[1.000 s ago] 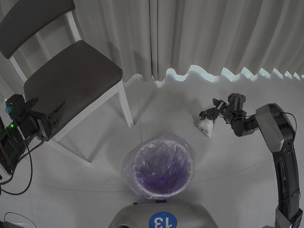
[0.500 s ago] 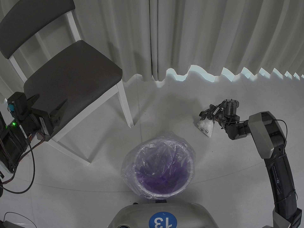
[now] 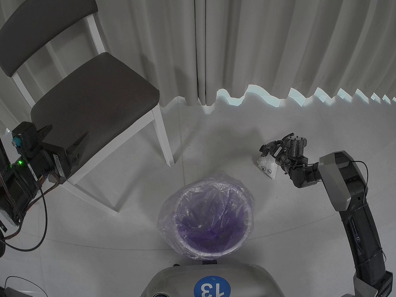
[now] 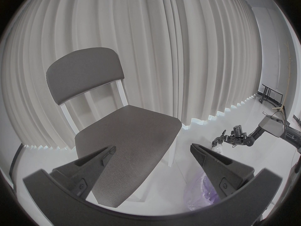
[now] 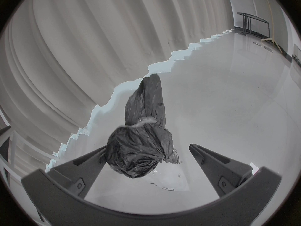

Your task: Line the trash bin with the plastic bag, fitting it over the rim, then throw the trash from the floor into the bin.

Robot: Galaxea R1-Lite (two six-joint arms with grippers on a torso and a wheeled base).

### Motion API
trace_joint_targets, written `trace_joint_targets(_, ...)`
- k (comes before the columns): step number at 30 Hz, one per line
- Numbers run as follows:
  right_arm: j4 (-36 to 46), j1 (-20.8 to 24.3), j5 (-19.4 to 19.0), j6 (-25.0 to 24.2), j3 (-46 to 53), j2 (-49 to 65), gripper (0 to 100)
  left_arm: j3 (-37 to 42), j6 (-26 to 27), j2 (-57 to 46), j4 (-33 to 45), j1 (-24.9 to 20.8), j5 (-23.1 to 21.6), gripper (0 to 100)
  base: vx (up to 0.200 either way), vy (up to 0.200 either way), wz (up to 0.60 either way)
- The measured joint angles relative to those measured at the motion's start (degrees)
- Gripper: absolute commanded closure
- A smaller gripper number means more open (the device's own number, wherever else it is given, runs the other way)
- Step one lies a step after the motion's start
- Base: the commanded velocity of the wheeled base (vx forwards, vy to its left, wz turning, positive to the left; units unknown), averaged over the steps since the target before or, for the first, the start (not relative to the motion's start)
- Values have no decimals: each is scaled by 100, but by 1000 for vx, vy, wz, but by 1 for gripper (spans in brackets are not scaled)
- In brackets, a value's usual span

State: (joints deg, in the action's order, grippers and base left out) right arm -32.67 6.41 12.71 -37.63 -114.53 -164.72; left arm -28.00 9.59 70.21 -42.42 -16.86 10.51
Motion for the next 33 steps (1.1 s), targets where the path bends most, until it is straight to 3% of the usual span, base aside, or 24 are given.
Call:
trace_joint_targets(6,-1,0,-13,9,-7,-77,0,24,-16,49,-2,7,7,0,0,0,0)
trace_joint_targets(7,-1,0,-16,17,-7,-91,100,33,-18,62,-16,7,7,0,0,0,0)
trace_joint_targets(23,29,-49,-23,44,74,-9,100,234,-21,154,-276,7,9,0,0,0,0)
trace_joint_targets(33,98,85,-339,-84,1729,1736,100,584,-67,160,-711,-66,7,0,0,0,0)
